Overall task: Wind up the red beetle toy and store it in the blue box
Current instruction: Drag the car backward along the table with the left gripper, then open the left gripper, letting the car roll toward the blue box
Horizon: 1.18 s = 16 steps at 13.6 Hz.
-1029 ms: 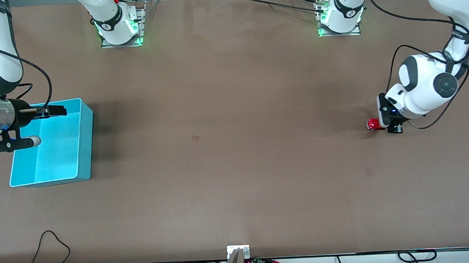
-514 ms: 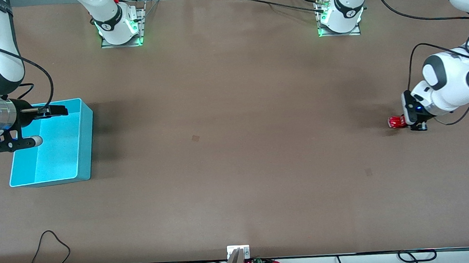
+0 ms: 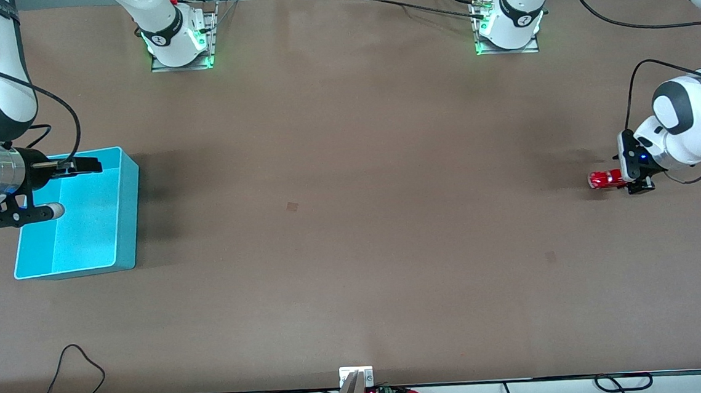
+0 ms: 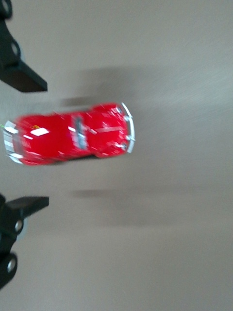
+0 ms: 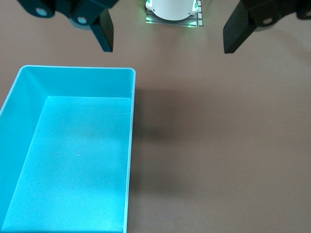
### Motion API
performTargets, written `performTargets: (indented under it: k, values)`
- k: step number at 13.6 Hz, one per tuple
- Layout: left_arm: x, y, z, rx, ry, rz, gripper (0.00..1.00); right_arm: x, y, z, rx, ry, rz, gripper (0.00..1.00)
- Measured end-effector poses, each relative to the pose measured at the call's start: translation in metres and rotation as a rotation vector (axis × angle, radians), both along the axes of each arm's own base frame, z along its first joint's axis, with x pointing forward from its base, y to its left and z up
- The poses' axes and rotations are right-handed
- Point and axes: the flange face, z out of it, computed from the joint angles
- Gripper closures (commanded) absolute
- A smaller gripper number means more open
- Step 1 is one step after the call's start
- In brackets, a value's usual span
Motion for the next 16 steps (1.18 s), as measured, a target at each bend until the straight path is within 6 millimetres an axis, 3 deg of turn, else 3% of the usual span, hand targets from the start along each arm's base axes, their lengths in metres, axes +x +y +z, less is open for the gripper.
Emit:
performTargets:
  k: [3,5,8,10,13,16]
  values:
    - [0.018,-0.043,0.070,0.019,-0.002,-0.082,0.00,0.000,0.001,0.000,0.000,0.000,0.002,0.00]
    - [0.025,-0.080,0.101,0.041,-0.017,-0.138,0.00,0.000,0.002,0.000,0.001,0.000,0.003,0.00]
    - [0.032,-0.137,0.111,0.046,-0.028,-0.148,0.00,0.000,0.004,0.000,0.001,0.000,0.007,0.00]
    - [0.035,-0.161,0.112,0.012,-0.034,-0.062,0.00,0.000,0.004,0.000,0.001,0.000,0.007,0.00]
    - [0.042,-0.171,0.121,-0.045,-0.054,0.153,0.00,0.000,0.005,0.000,0.001,0.000,0.008,0.00]
    - [0.057,-0.169,0.144,-0.066,-0.102,0.439,0.00,0.000,0.009,0.000,0.002,0.000,0.016,0.00]
